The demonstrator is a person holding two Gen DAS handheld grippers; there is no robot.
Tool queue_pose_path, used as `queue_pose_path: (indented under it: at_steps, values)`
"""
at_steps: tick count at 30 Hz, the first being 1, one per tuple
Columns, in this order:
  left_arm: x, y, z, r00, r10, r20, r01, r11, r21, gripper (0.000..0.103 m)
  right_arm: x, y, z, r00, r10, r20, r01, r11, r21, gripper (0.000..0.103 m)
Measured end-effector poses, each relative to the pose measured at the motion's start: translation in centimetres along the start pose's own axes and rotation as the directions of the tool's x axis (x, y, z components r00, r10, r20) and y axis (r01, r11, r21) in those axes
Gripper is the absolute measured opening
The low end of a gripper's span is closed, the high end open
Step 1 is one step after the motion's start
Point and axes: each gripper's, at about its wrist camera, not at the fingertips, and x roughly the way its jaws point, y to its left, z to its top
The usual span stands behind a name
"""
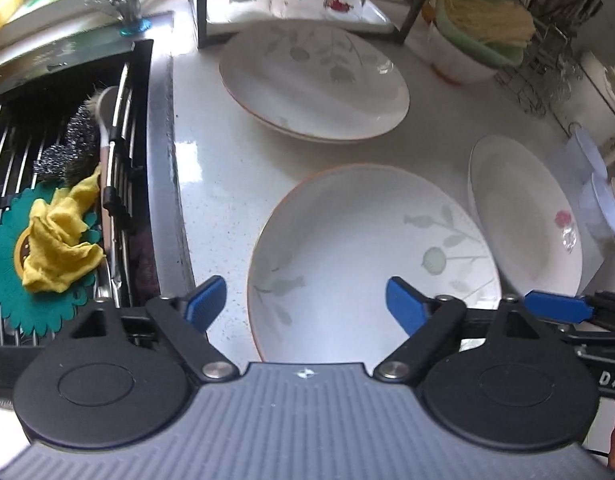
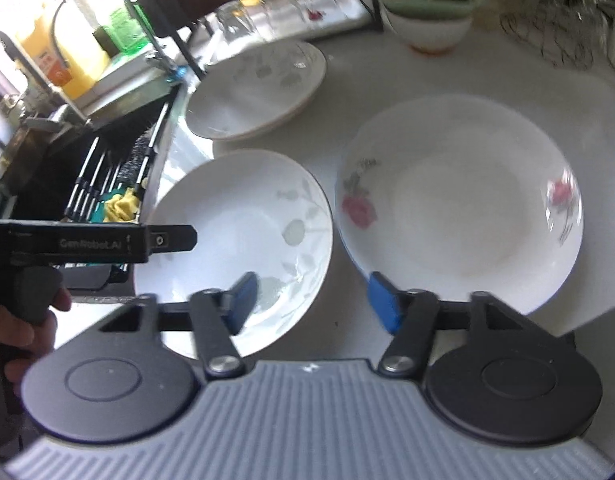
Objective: Organize plates and bowls
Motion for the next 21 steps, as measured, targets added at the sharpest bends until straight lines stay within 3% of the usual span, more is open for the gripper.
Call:
queue_pose_path:
  at_steps: [3,5,11,16,21]
  values:
    - [0.6,0.5,0.0,1.000,-0.017,-0.001,0.017,1.000,0.010,0.082,1.1,-0.1,-0.4,1.000,-0.016,-0.027,0.017,0.999,0.045,0.038]
    - [1.0,0.9,0.0,0.999,-0.031,-0.008,0.031,0.999,0.008,0.070,1.7,-0.2,-0.7,0.999,-0.030,-0.032,0.032,0.997,0.067,0.029]
    - [1.6,1.5,-0.1,0.999,-0.048,-0.012,0.048,0.999,0.013,0.049,2.4,0.0,-0.9,1.000,-0.024,-0.009,0.025,0.995,0.098,0.016]
    - [1.6,1.7,0.1,0.998,-0.061,-0.010,0.062,0.998,0.033,0.047,3.0,-0.2,-0.9,1.000,-0.012,0.014,0.009,0.990,0.142,0.015]
    - [1.5,3.4,0.5,0.988,-0.148,-0.035,0.147,0.989,-0.021,0.047,3.0,-0.8,-0.9,1.000,0.017,0.016,-0.020,0.984,0.177,0.014]
